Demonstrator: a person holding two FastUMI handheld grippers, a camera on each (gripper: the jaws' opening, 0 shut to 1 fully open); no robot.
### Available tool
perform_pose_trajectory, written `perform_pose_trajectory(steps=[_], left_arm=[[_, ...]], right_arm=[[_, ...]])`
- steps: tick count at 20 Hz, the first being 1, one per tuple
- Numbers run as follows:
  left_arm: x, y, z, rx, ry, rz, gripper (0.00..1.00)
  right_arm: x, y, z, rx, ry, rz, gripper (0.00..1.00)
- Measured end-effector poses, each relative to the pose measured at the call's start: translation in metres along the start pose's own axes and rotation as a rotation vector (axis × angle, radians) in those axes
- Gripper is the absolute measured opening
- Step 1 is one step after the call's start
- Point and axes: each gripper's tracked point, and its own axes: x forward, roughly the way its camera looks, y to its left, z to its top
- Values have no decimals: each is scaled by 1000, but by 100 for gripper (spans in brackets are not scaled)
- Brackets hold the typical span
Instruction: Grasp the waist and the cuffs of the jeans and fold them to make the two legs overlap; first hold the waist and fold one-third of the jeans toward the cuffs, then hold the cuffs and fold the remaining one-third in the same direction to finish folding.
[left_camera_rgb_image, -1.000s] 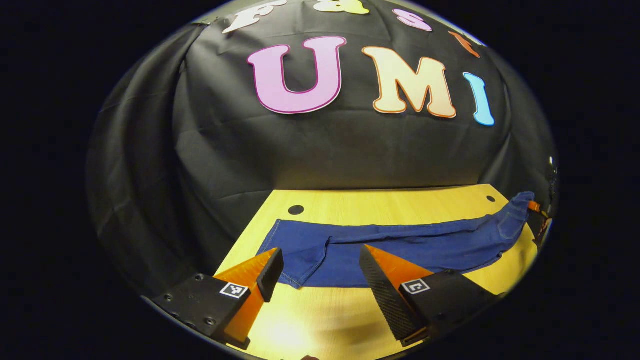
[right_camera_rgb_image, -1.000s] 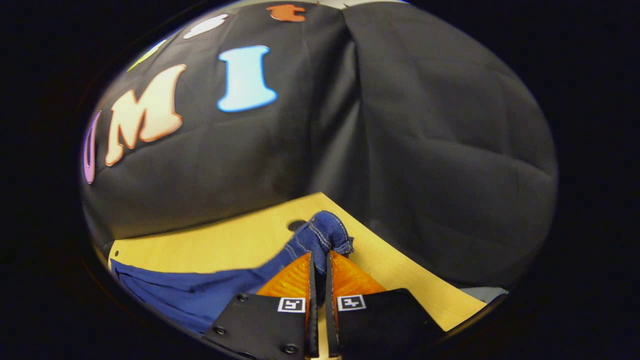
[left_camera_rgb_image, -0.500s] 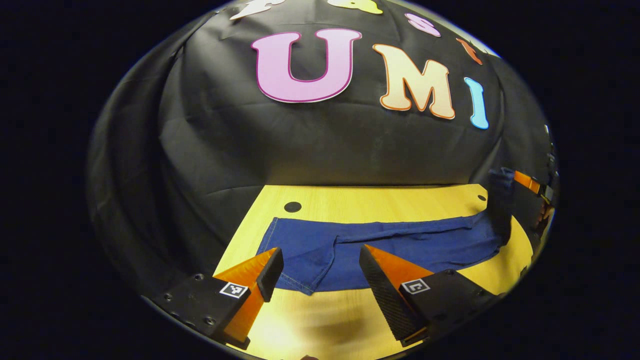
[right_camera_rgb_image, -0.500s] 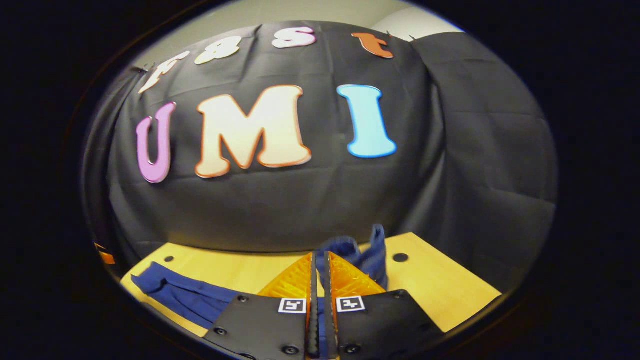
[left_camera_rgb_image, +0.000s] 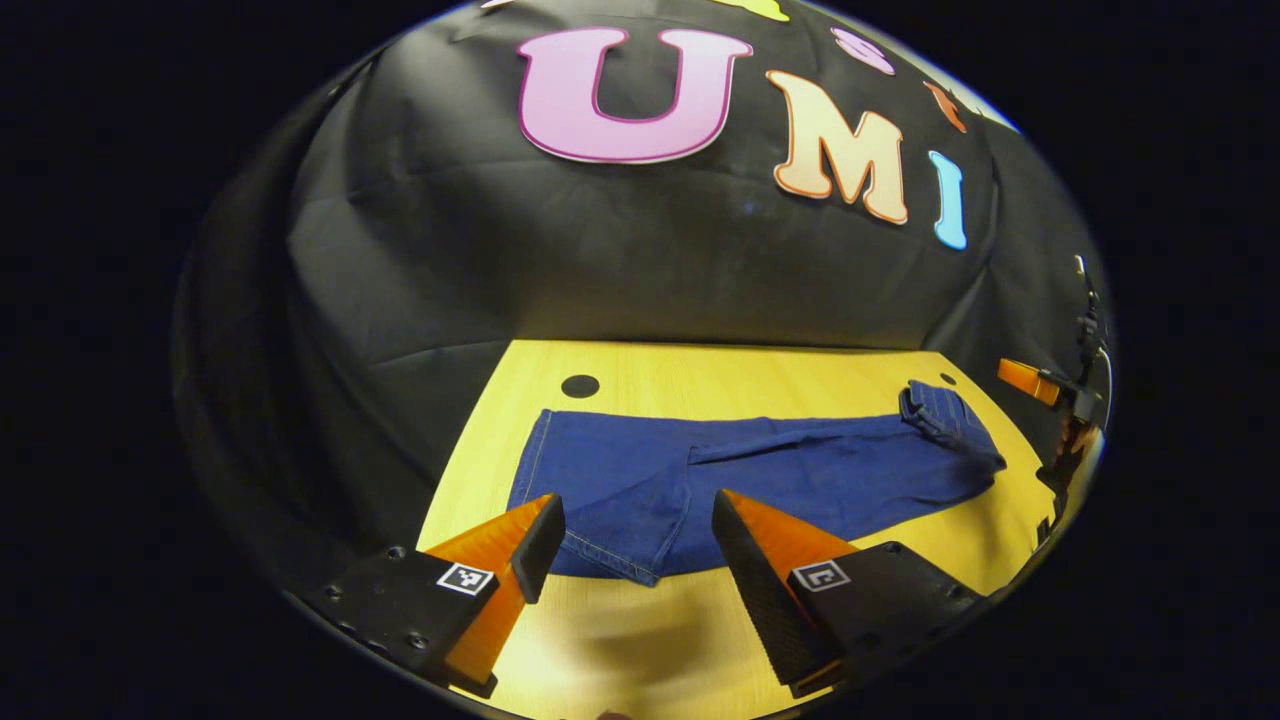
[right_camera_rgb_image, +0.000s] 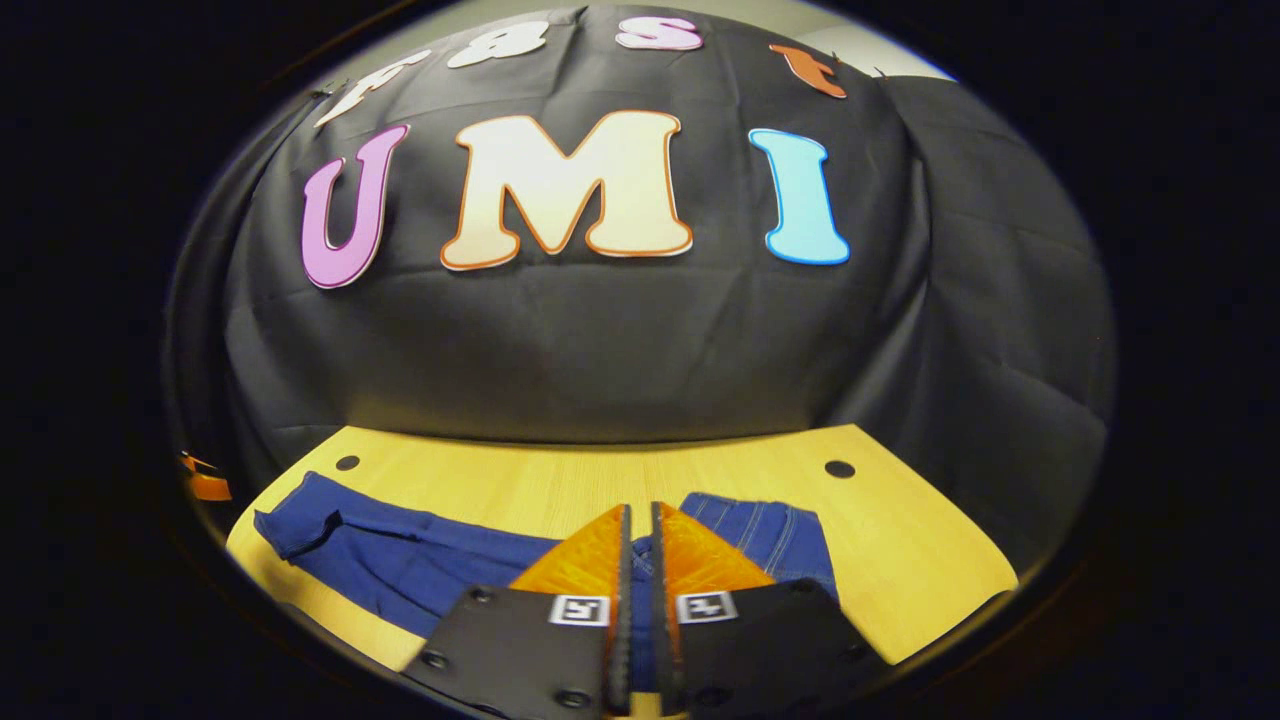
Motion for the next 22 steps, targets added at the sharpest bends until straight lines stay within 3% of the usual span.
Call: perform_pose_trajectory(steps=[3, 9, 11, 18, 20, 22], left_arm=[[28, 17, -23, 3, 91, -24, 93], [79, 61, -59, 41, 229, -27, 91], [91, 68, -65, 57, 257, -35, 94], [90, 69, -74, 83, 302, -42, 98], [91, 64, -74, 83, 302, -85, 90], [98, 46, -69, 38, 260, -125, 54]], right_arm=[[-5, 7, 0, -10, -16, -19, 99], [-27, 6, -34, -13, 46, -69, 99], [-33, 0, -38, 4, 55, -93, 100], [-48, -19, -42, 44, 63, -149, 99], [-52, -20, -42, 54, 69, -146, 99], [-54, -22, -38, 55, 61, -142, 99]])
